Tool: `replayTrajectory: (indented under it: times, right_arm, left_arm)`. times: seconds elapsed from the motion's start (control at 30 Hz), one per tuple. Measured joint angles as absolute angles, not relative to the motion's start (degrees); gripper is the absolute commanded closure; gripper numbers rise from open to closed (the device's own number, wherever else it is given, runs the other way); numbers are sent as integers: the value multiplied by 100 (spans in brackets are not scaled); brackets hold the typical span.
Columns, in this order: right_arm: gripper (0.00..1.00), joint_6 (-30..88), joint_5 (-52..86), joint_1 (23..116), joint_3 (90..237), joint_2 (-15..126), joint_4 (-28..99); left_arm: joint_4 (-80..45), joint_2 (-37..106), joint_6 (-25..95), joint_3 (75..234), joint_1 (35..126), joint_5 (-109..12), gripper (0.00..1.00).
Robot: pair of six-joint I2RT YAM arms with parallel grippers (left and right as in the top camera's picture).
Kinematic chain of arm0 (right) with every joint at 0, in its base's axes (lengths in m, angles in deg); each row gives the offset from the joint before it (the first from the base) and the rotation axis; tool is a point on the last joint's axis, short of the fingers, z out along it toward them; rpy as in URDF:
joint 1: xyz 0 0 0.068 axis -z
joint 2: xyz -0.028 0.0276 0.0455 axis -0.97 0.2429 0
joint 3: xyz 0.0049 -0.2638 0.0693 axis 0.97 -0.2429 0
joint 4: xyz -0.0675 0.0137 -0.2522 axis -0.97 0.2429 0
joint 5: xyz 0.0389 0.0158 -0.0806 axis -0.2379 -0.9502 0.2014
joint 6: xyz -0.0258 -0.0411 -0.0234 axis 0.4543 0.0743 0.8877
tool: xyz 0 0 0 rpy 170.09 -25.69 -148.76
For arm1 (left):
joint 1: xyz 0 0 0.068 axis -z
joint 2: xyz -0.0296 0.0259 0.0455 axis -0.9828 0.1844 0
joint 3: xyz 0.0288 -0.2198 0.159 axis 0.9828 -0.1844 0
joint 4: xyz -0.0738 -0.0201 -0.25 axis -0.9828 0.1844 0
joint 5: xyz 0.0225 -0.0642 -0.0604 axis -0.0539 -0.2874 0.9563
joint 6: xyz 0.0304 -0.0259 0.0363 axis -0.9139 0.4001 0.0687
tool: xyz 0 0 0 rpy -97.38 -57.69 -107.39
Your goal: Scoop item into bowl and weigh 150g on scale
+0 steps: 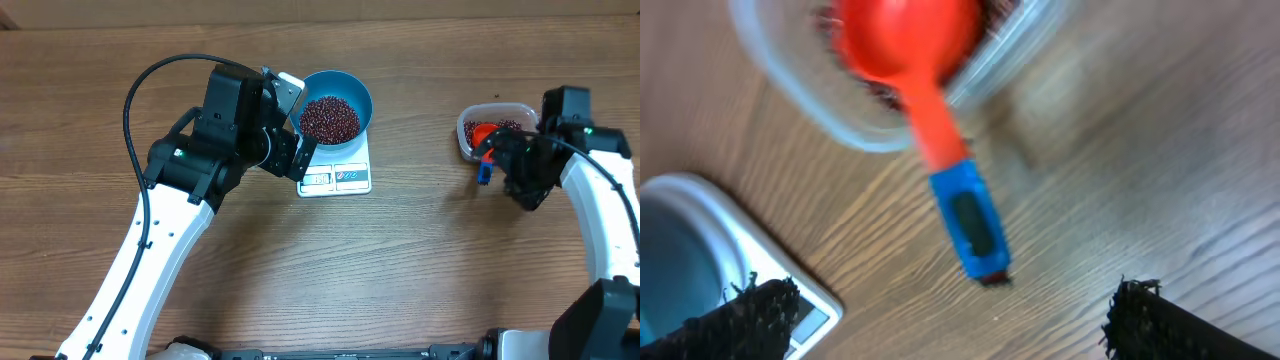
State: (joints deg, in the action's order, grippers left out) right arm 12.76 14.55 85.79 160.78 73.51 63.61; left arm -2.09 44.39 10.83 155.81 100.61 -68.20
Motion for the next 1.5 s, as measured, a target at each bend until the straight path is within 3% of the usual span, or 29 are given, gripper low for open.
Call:
replayTrajectory:
  times: [0.53,1.5]
  right_arm:
    - [0,4109,740,6592,16548,5504,6549]
    - [0,4424,722,6496,16550,5517,6806]
  left_arm:
    - [-209,4439,1083,15581,10061,-6820,0]
    - [-209,4439,1083,15581,10061,-6820,0]
